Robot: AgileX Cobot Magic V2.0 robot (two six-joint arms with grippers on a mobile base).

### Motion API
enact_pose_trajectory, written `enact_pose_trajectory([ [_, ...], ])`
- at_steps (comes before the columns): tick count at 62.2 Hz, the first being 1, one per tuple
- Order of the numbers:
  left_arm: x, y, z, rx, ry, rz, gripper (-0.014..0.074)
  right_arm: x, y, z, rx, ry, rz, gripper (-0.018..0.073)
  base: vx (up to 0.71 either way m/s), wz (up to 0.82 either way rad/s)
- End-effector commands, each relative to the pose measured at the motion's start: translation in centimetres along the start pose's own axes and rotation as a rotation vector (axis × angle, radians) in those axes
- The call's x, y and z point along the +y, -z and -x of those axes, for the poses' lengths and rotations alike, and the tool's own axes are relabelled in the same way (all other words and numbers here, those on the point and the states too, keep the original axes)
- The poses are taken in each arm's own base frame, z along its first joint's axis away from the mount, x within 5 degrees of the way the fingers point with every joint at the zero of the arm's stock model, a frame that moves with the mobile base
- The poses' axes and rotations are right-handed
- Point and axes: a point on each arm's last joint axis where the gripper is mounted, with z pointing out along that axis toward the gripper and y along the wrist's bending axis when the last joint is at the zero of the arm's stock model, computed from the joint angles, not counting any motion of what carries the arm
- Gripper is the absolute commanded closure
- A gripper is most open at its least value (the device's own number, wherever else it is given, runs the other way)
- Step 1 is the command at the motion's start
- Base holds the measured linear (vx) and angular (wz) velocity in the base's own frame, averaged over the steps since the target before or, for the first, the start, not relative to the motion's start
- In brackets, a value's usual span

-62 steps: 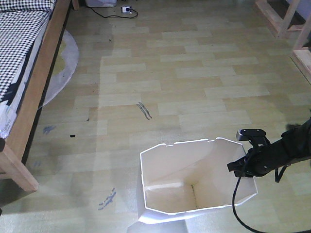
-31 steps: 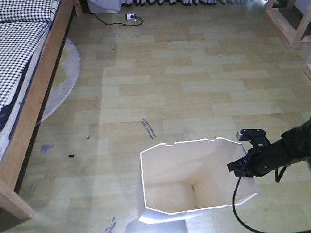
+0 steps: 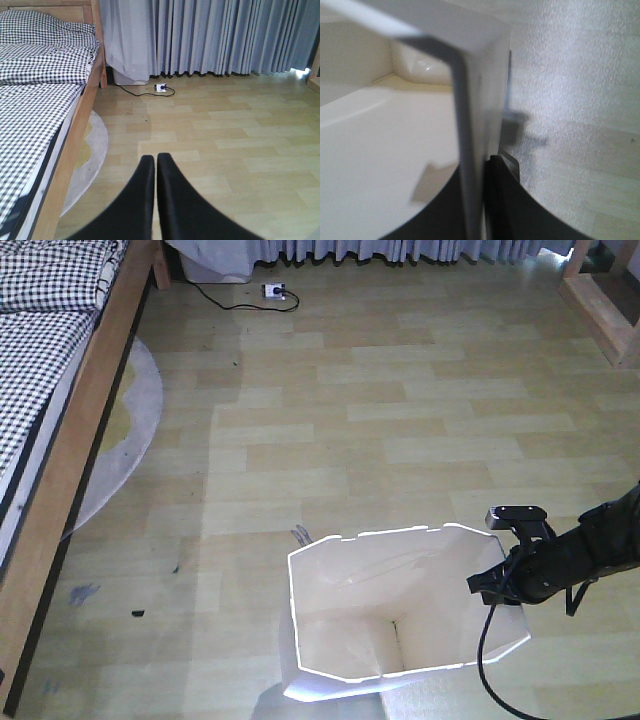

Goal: Move trash bin to bedside with robot
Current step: 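Carry the held bin forward across the floor toward the bed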

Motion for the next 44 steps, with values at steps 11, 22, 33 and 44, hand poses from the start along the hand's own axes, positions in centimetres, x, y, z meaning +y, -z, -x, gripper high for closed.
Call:
enact_pose_trajectory([
  [11,-0.01,-0.05,0.08,-0.065,0.007,-0.004,0.0603,1.64,2.18,1.77,-0.092,-0.015,0.149,0.0565,0.34,-0.02],
  [22,-0.01,-0.05,0.08,-0.065,0.007,-0.004,0.0603,1.64,2.18,1.77,-0.092,-0.015,0.149,0.0565,0.32,0.0],
  [33,-0.01,-0.05,0.08,-0.065,0.007,-0.004,0.0603,1.64,2.18,1.77,-0.092,-0.015,0.149,0.0565,0.3,0.03],
  [44,-0.01,-0.05,0.08,-0.065,0.007,-0.004,0.0603,1.64,2.18,1.77,-0.092,-0.015,0.149,0.0565,0.28,0.06],
])
